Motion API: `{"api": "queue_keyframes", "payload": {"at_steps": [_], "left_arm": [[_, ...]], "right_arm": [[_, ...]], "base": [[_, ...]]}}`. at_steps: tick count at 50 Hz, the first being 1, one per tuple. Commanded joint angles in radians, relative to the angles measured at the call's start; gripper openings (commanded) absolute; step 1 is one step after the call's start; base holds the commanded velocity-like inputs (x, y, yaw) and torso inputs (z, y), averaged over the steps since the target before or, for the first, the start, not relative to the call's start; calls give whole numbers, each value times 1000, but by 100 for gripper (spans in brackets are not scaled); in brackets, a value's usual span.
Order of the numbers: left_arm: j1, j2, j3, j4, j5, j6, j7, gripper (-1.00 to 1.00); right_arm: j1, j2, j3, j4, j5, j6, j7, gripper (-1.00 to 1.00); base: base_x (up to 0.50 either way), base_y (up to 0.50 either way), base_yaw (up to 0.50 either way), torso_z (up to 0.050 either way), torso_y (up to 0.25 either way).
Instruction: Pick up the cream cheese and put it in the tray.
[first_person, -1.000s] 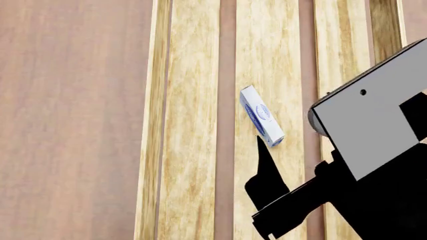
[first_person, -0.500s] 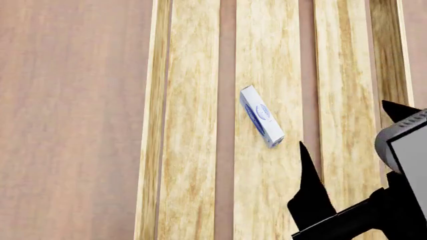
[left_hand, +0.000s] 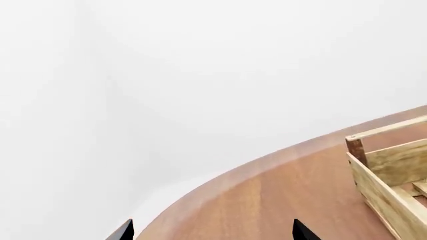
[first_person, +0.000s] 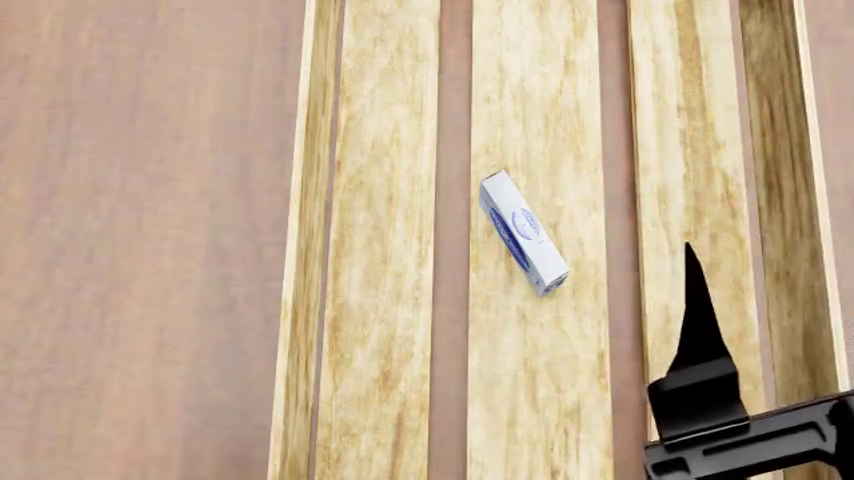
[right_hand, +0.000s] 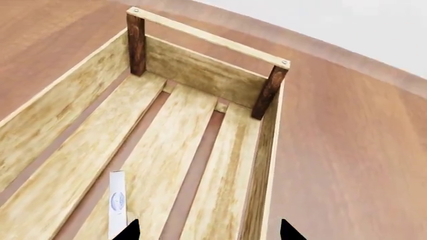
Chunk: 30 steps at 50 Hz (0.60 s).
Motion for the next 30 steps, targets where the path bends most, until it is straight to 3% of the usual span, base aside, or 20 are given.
{"api": "queue_keyframes", "payload": {"at_steps": [1, 4, 6, 9, 12, 13, 22, 30], "left_arm": [[-191, -9, -61, 118, -74, -259, 112, 100], [-251, -4, -83, 140, -89, -328, 140, 100], [-298, 51, -148, 143, -92, -353, 225, 100], [-350, 212, -234, 143, -22, -370, 431, 100], [-426, 470, -344, 143, 144, -331, 753, 100], [-450, 501, -363, 143, 162, -324, 800, 100], [-562, 502, -371, 144, 198, -360, 866, 100], [-749, 502, -336, 144, 278, -465, 953, 100]], "right_arm": [[-72, -72, 78, -44, -162, -48, -25, 100], [-65, -73, 78, -54, -168, -56, -22, 100], [-47, -75, 55, -60, -175, -56, -9, 100], [-29, -79, 21, -66, -201, -57, -4, 100], [4, -85, -7, -61, -201, -61, 7, 100], [27, -86, -21, -55, -190, -60, 17, 100], [107, -98, -94, -51, -181, -55, 54, 100], [195, -73, -83, -64, -85, -65, 131, 100]], "base": [[0, 0, 0, 0, 0], [0, 0, 0, 0, 0], [0, 0, 0, 0, 0], [0, 0, 0, 0, 0], [0, 0, 0, 0, 0], [0, 0, 0, 0, 0], [0, 0, 0, 0, 0], [0, 0, 0, 0, 0]]}}
